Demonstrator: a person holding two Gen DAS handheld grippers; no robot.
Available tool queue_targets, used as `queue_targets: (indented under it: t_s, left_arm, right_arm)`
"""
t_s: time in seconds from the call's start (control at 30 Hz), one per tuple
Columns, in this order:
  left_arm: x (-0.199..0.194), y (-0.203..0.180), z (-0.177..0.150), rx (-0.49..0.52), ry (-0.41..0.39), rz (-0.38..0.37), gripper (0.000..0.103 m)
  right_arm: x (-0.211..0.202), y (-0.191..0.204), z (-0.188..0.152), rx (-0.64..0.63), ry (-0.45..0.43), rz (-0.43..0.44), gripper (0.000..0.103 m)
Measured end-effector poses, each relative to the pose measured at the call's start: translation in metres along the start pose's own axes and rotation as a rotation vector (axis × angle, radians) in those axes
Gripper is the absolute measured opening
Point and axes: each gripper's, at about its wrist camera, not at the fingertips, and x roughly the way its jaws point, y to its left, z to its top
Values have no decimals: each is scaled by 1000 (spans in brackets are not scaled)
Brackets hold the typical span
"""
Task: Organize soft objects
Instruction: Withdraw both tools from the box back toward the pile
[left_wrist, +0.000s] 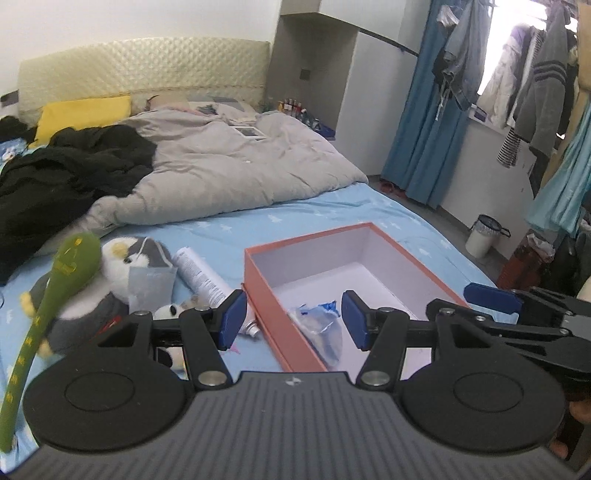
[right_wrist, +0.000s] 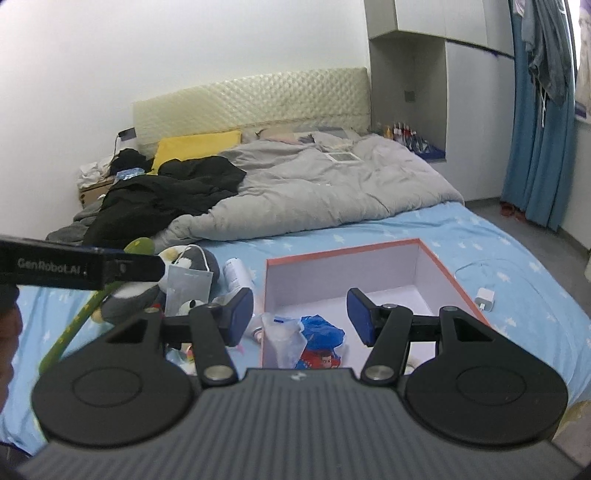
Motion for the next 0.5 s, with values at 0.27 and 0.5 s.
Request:
queue_targets:
  t_s: [0.27,0.5]
  left_arm:
    - [-34,15,-28,-36,-34,15,63]
    - [-55,36,-61,-91,-28,42,63]
  right_arm:
    - [-23,22,-21,2,-8,41,59]
    - [-34,45,-43,2,8,65,59]
